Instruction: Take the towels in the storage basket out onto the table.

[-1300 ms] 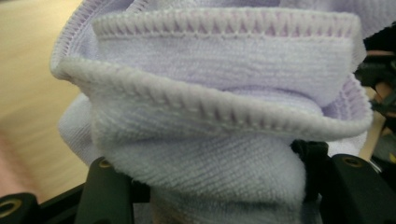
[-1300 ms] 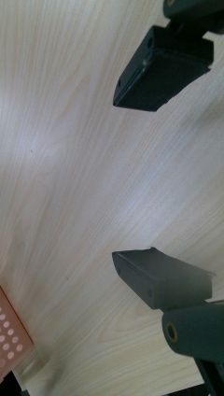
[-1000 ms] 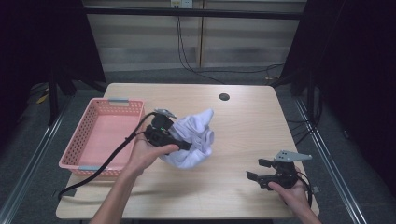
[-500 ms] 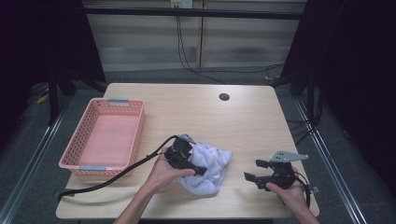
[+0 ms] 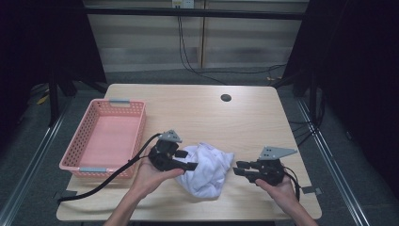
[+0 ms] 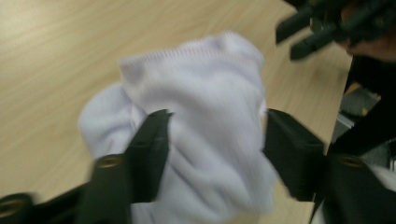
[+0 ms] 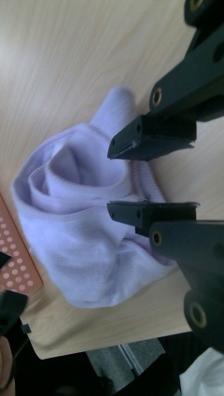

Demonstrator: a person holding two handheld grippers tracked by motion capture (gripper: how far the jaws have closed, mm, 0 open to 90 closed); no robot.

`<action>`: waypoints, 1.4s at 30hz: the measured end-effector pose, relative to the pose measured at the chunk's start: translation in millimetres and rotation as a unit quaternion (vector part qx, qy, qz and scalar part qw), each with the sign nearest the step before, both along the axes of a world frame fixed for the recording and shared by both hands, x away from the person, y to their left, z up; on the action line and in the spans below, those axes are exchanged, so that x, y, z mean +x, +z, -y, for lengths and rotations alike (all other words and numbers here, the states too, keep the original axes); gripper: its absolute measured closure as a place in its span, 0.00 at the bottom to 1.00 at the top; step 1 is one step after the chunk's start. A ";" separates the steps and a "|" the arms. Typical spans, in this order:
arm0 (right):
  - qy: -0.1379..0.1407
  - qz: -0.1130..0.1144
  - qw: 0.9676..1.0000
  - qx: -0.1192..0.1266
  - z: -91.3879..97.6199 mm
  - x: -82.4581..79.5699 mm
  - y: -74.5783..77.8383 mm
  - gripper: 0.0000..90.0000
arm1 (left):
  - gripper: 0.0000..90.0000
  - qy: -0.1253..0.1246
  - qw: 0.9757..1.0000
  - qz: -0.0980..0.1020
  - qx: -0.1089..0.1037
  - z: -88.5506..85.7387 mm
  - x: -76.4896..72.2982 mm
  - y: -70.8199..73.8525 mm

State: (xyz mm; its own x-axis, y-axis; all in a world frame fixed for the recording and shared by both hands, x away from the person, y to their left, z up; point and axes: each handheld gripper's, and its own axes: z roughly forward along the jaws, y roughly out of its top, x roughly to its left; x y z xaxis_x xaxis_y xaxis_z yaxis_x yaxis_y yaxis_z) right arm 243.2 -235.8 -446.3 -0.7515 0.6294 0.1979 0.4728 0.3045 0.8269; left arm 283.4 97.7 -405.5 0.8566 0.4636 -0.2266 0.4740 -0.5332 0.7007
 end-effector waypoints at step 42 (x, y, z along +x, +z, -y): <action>-0.099 0.017 0.995 -0.002 15.7 49.9 18.8 0.98 | 0.96 0.067 0.987 0.032 -0.146 -38.5 0.7 -6.3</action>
